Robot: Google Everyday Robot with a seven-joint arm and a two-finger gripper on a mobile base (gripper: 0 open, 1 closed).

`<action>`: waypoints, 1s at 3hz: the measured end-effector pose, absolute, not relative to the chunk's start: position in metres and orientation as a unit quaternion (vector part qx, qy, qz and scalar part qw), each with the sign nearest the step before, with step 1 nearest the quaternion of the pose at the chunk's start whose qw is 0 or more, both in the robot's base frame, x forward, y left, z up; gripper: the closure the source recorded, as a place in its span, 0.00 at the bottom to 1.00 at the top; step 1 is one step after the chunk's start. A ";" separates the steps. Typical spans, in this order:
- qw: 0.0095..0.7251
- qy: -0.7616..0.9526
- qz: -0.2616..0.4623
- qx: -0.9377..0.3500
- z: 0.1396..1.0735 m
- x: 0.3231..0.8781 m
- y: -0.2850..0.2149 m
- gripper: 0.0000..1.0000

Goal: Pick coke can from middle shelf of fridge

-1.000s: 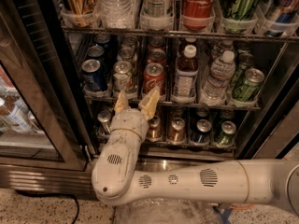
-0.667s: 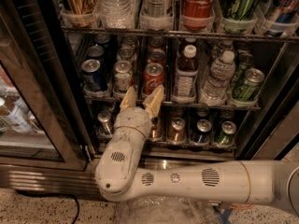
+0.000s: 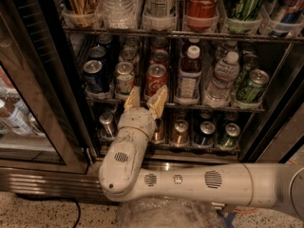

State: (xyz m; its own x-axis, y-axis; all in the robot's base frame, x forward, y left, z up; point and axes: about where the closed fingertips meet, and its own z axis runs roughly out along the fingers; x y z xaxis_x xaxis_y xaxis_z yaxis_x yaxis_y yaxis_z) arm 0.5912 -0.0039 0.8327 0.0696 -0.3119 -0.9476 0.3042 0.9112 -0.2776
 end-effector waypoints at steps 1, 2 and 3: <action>0.731 0.649 -0.210 -0.002 0.833 0.592 -0.004 0.32; 0.734 0.649 -0.199 0.032 0.828 0.608 -0.016 0.32; 0.737 0.644 -0.199 0.057 0.833 0.615 -0.029 0.31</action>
Offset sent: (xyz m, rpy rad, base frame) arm 0.0245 -0.0614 -0.0050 0.2331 -0.1051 -0.1862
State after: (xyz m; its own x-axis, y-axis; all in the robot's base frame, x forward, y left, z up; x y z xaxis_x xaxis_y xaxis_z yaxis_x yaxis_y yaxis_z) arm 0.6145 -0.0288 0.8327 0.0928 -0.2191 -0.9713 0.3664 0.9146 -0.1713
